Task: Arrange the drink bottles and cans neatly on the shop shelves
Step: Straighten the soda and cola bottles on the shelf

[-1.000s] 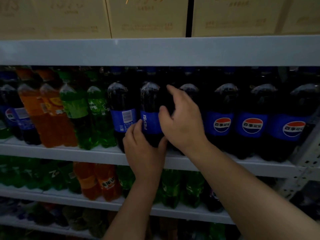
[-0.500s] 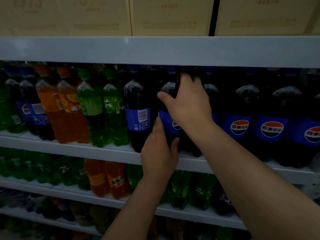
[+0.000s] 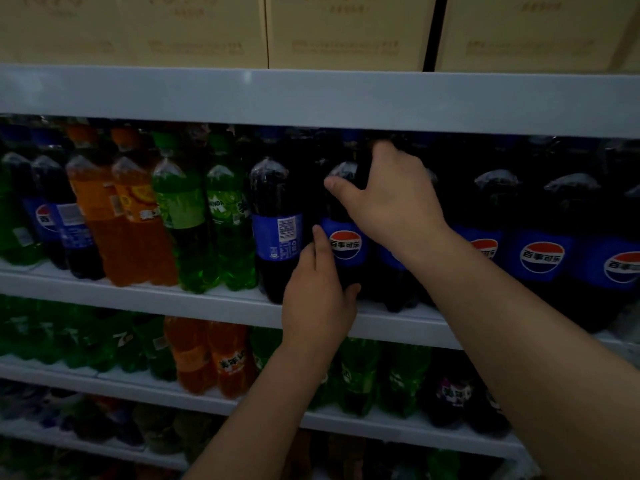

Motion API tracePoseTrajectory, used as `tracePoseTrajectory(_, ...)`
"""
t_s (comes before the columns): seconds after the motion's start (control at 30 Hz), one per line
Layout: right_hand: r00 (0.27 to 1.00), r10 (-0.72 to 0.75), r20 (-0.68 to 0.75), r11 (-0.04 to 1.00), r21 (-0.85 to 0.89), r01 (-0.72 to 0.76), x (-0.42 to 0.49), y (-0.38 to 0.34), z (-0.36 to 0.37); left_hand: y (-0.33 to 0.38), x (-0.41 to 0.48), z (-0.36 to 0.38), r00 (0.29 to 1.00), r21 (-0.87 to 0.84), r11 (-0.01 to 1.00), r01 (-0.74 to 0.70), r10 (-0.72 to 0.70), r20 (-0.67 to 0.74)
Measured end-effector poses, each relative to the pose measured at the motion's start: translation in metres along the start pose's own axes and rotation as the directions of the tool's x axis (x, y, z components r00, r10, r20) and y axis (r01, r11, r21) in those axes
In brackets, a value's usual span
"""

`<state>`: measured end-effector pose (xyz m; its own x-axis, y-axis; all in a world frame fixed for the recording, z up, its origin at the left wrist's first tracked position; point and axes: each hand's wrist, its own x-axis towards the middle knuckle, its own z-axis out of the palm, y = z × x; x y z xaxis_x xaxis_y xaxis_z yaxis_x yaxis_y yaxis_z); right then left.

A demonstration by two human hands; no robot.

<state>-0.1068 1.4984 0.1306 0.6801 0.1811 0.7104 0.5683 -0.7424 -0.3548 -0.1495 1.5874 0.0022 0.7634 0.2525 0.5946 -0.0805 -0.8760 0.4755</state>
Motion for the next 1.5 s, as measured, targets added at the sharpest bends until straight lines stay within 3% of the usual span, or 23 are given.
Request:
tracePoseTrajectory(0.1, 1.0, -0.014, 0.011, 0.999, -0.043, 0.015, -0.003, 0.0, 0.001, -0.003, 0.0, -0.005, 0.999, -0.074, 0.997, -0.033, 0.033, 0.002)
tracePoseTrajectory(0.33, 0.999, 0.004, -0.04, 1.0, -0.012, -0.004, -0.007, 0.002, 0.004, -0.003, -0.002, -0.009, 1.0, -0.041, 0.999, -0.026, 0.026, -0.014)
tracePoseTrajectory(0.43, 0.962, -0.137, -0.236, 0.986, 0.057, 0.154, -0.033, -0.004, 0.013, -0.023, -0.013, -0.018, 0.954, -0.029, 0.996, -0.083, 0.071, -0.29)
tracePoseTrajectory(0.5, 0.934, -0.236, -0.269, 0.954, 0.12, 0.276, -0.05, -0.01, 0.026, -0.039, -0.016, -0.023, 0.904, -0.066, 0.998, -0.004, -0.025, -0.426)
tracePoseTrajectory(0.63, 0.987, -0.162, -0.013, 0.946, 0.281, 0.159, -0.039, -0.038, 0.048, -0.053, -0.005, -0.023, 0.918, -0.192, 0.962, 0.195, -0.248, -0.31)
tracePoseTrajectory(0.93, 0.979, 0.021, 0.203, 0.959, 0.273, -0.078, 0.01, -0.075, 0.058, -0.077, 0.004, -0.021, 0.953, -0.26, 0.95, 0.174, -0.229, -0.199)
tracePoseTrajectory(1.03, 0.982, 0.041, 0.184, 0.983, 0.17, -0.073, 0.013, -0.076, 0.057, -0.094, 0.005, -0.033, 0.993, -0.328, 0.942, 0.075, -0.101, -0.064)
tracePoseTrajectory(1.1, 0.984, 0.073, 0.162, 0.987, 0.131, -0.095, 0.013, -0.076, 0.055, -0.1, 0.005, -0.039, 1.0, -0.241, 0.971, -0.009, 0.006, -0.013)
tracePoseTrajectory(1.23, 0.988, 0.115, 0.102, 0.99, 0.067, -0.122, 0.013, -0.079, 0.053, -0.095, 0.009, -0.04, 0.996, -0.094, 0.992, 0.087, -0.086, 0.016)
tracePoseTrajectory(1.37, 0.973, 0.148, 0.18, 0.968, 0.175, -0.179, 0.016, -0.077, 0.05, -0.098, 0.01, -0.036, 0.995, -0.264, 0.959, 0.102, -0.096, 0.036)
tracePoseTrajectory(1.5, 0.974, 0.134, 0.181, 0.973, 0.164, -0.164, 0.015, -0.076, 0.045, -0.111, 0.009, -0.044, 0.99, -0.403, 0.915, -0.026, 0.078, 0.115)
